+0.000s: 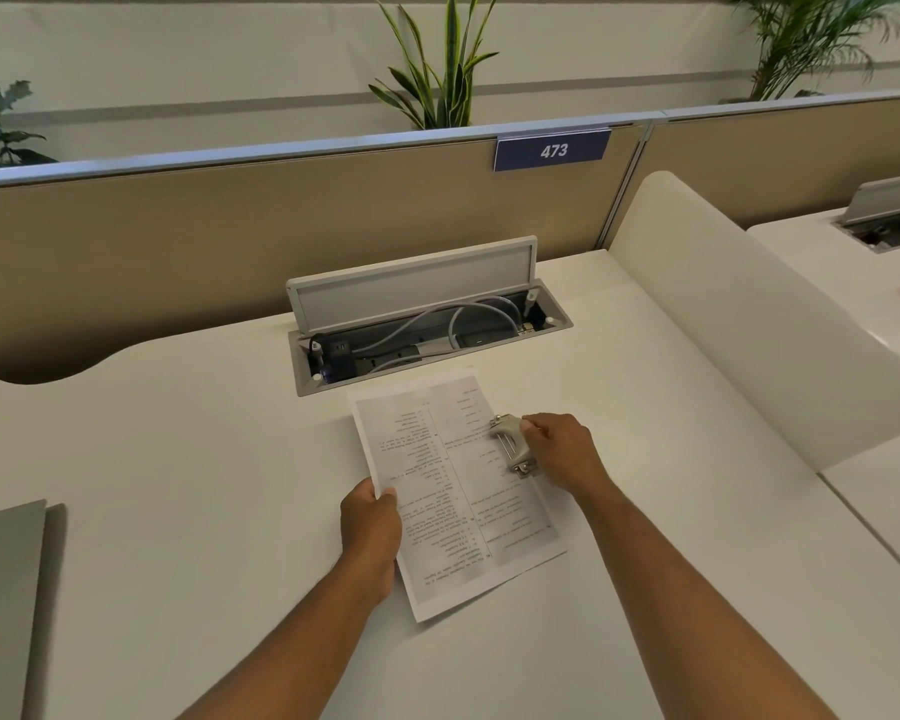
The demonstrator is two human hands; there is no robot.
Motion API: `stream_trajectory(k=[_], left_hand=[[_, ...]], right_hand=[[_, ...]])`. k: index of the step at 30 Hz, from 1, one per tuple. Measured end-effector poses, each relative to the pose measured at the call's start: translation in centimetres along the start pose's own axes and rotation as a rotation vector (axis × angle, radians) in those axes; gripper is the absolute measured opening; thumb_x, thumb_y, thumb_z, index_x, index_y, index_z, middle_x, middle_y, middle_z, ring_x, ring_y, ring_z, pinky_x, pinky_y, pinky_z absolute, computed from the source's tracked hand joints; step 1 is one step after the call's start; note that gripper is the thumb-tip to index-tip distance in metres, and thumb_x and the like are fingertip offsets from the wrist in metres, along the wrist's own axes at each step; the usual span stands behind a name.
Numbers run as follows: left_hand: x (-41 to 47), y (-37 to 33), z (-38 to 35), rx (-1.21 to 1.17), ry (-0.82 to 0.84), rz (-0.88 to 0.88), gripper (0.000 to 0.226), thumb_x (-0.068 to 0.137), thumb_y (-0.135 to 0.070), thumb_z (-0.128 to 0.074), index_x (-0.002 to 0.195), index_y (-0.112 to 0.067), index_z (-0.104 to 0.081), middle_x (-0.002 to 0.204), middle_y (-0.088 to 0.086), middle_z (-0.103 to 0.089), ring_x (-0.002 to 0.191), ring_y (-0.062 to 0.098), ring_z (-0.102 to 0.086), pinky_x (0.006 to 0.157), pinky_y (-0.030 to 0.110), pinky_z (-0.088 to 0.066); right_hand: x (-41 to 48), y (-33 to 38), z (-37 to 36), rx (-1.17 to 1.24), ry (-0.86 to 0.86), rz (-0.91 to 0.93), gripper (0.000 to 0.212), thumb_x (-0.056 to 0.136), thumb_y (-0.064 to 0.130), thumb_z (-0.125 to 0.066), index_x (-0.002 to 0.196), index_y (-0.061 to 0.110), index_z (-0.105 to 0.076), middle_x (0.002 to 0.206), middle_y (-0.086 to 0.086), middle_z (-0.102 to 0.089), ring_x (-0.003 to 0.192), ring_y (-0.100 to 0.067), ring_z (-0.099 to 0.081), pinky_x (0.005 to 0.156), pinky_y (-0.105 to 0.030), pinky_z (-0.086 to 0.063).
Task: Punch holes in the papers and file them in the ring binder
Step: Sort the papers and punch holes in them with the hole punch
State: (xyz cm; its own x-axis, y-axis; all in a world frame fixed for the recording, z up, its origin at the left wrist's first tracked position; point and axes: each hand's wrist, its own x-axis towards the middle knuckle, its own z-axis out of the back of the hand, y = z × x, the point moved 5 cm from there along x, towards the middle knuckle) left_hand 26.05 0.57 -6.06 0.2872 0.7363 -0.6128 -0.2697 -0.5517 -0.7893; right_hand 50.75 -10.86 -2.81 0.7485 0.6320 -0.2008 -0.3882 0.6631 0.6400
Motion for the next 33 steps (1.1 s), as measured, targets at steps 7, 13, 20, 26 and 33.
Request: stream_trajectory(k=[7,13,20,26,33], left_hand=[[0.0,0.3,0.2,0.000,0.010,0.004,0.030,0.113,-0.013,-0.044,0.116,-0.025,-0.071,0.111,0.001,-0.078,0.098,0.029,-0.076,0.075,0.040,-0.064],[0.0,0.4,0.1,0.008,0.002,-0.004,0.029,0.113,-0.014,-0.044,0.118,-0.025,-0.070,0.112,0.001,-0.077,0.098,0.028,-0.075,0.076,0.041,-0.064],[-0.2,0.2,-0.1,0.018,0.001,-0.006,0.029,0.113,-0.014,-0.043,0.120,-0.025,-0.069,0.111,0.000,-0.076,0.098,0.028,-0.075,0.070,0.036,-0.062],[-0.3,0.1,0.0,0.026,0.000,-0.010,0.028,0.113,-0.014,-0.044,0.117,-0.024,-0.070,0.110,0.001,-0.077,0.096,0.027,-0.075,0.070,0.036,-0.063],[0.0,0.2,0.0,0.019,-0.004,-0.010,0.029,0.113,-0.013,-0.044,0.118,-0.024,-0.070,0.108,-0.001,-0.077,0.096,0.025,-0.076,0.067,0.033,-0.061]], right_hand=[[0.6,-0.1,-0.1,0.009,0.002,-0.029,0.027,0.101,0.025,-0.055,0.094,0.013,-0.077,0.088,-0.004,-0.075,0.082,-0.024,-0.065,0.071,-0.033,-0.047],[0.9,-0.4,-0.3,0.017,-0.006,-0.100,0.028,0.101,0.029,-0.058,0.091,0.008,-0.075,0.084,-0.006,-0.072,0.078,-0.024,-0.065,0.065,-0.031,-0.044],[1.6,-1.3,-0.5,0.096,-0.018,-0.251,0.038,0.097,0.030,-0.068,0.066,0.014,-0.051,0.065,-0.006,-0.055,0.057,-0.021,-0.051,0.059,-0.030,-0.042],[2.4,-2.1,-0.7,0.036,-0.023,-0.351,0.051,0.092,0.034,-0.074,0.056,0.016,-0.044,0.052,0.001,-0.046,0.047,-0.016,-0.042,0.050,-0.028,-0.033],[3.4,-2.7,-1.5,-0.162,0.019,-0.369,0.045,0.093,0.048,-0.070,0.084,0.006,-0.058,0.077,-0.006,-0.060,0.075,-0.026,-0.057,0.052,-0.029,-0.034]])
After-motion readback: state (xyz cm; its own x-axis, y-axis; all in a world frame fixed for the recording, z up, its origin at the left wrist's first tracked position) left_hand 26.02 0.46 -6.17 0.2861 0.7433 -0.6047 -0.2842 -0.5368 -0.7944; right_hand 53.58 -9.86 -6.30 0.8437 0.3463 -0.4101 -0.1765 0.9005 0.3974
